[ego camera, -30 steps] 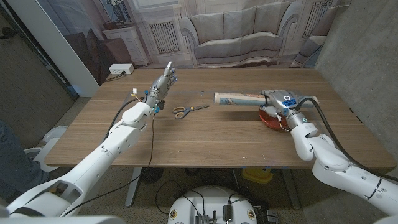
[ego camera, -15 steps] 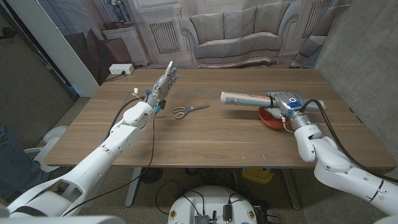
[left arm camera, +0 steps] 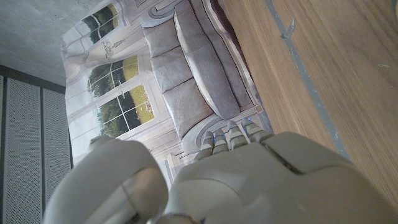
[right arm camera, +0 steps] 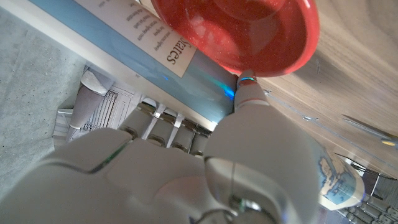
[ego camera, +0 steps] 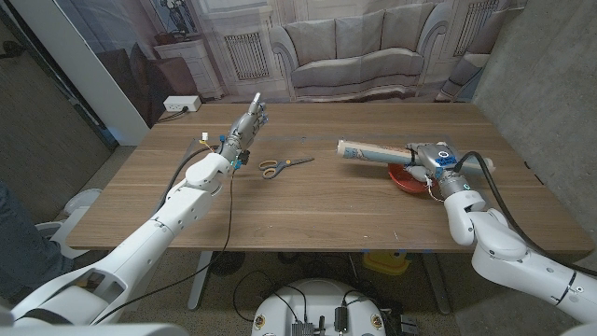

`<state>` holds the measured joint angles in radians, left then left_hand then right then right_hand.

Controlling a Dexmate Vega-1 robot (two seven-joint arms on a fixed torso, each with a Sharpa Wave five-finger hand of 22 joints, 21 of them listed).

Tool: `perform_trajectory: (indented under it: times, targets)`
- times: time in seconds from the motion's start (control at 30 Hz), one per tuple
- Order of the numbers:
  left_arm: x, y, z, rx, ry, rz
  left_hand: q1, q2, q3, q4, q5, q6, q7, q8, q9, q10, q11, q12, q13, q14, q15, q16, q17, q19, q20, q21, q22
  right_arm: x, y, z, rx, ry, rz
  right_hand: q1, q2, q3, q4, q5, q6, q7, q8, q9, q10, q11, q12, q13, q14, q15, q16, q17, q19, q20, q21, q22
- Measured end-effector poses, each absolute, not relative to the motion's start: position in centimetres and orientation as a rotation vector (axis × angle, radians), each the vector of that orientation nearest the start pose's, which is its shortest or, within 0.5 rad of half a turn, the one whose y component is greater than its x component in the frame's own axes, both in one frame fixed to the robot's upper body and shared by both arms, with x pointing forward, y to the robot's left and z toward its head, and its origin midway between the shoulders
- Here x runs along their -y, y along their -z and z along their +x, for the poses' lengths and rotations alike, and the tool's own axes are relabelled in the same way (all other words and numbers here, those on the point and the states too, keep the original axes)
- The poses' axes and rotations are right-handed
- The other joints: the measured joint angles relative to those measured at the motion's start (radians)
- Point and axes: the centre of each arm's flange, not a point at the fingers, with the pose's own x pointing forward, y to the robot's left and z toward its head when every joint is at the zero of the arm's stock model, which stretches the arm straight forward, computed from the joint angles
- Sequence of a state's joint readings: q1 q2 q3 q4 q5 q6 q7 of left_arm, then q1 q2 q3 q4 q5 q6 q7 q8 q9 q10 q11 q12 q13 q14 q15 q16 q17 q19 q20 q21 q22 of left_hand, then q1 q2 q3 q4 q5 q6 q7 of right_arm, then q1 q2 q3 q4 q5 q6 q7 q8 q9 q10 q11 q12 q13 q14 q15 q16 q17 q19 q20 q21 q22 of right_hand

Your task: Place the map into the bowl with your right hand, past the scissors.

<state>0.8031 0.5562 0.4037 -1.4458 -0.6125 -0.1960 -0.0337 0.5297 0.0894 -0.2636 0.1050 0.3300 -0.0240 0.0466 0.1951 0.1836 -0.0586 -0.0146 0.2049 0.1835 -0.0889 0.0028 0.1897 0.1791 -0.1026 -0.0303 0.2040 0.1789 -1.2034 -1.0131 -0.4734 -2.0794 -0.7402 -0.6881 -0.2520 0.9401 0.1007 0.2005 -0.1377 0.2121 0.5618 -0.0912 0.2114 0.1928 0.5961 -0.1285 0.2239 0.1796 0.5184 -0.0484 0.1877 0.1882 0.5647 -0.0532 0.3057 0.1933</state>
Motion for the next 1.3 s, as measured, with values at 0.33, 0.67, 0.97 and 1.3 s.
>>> perform_trajectory:
  times: [0.33, 0.67, 0.97, 1.3]
  targets:
    - [-25.33, -1.85, 63.86, 0.623, 0.309, 0.056, 0.004, 0.004, -0.003, -0.003, 0.000, 0.000, 0.000, 0.000, 0.000, 0.000, 0.000, 0.000, 0.000, 0.000, 0.000, 0.000, 0.000, 0.000, 0.000, 0.000, 0.000, 31.00, 5.82, 51.83, 0.409, 0.459, -1.600, -0.003, 0.003, -0.003, 0.003, 0.000, -0.004, -0.004, -0.008, 0.000, -0.013, 0.005, -0.006, 0.000, -0.011, 0.000, 0.000, 0.000, -0.011, 0.000, 0.000, 0.000]
    - [-25.09, -1.86, 64.07, 0.620, 0.313, 0.055, 0.004, 0.004, -0.004, -0.004, 0.000, 0.000, 0.000, 0.000, 0.000, 0.000, 0.000, 0.000, 0.000, 0.000, 0.000, 0.000, 0.000, 0.000, 0.000, 0.000, 0.000, 31.25, 5.91, 51.99, 0.382, 0.456, -1.604, -0.009, -0.004, -0.007, 0.007, -0.007, -0.013, -0.013, -0.012, 0.000, -0.029, 0.010, -0.012, 0.000, -0.032, 0.000, -0.001, 0.000, -0.023, 0.001, -0.007, 0.000]
    - [-25.02, -1.82, 64.14, 0.618, 0.314, 0.055, 0.004, 0.004, -0.004, -0.004, 0.000, 0.000, 0.000, 0.000, 0.000, 0.000, 0.000, 0.000, 0.000, 0.000, 0.000, 0.000, 0.000, 0.000, 0.000, 0.000, 0.000, 31.35, 5.85, 52.09, 0.364, 0.449, -1.608, -0.027, -0.022, -0.011, 0.011, -0.007, -0.018, -0.019, -0.015, 0.000, -0.045, 0.016, -0.015, 0.000, -0.048, -0.002, -0.008, 0.000, -0.036, 0.003, -0.018, -0.003]
    - [-25.04, -1.78, 64.17, 0.615, 0.313, 0.055, 0.004, 0.004, -0.006, -0.003, 0.000, 0.000, 0.000, 0.000, 0.000, 0.000, 0.000, 0.000, 0.000, 0.000, 0.000, 0.000, 0.000, 0.000, 0.000, 0.000, 0.000, 31.34, 5.67, 52.17, 0.353, 0.440, -1.614, -0.048, -0.043, -0.025, 0.025, -0.007, -0.011, -0.037, -0.020, 0.000, -0.056, 0.016, -0.023, 0.005, -0.059, 0.002, -0.008, 0.000, -0.044, 0.002, -0.026, -0.003]
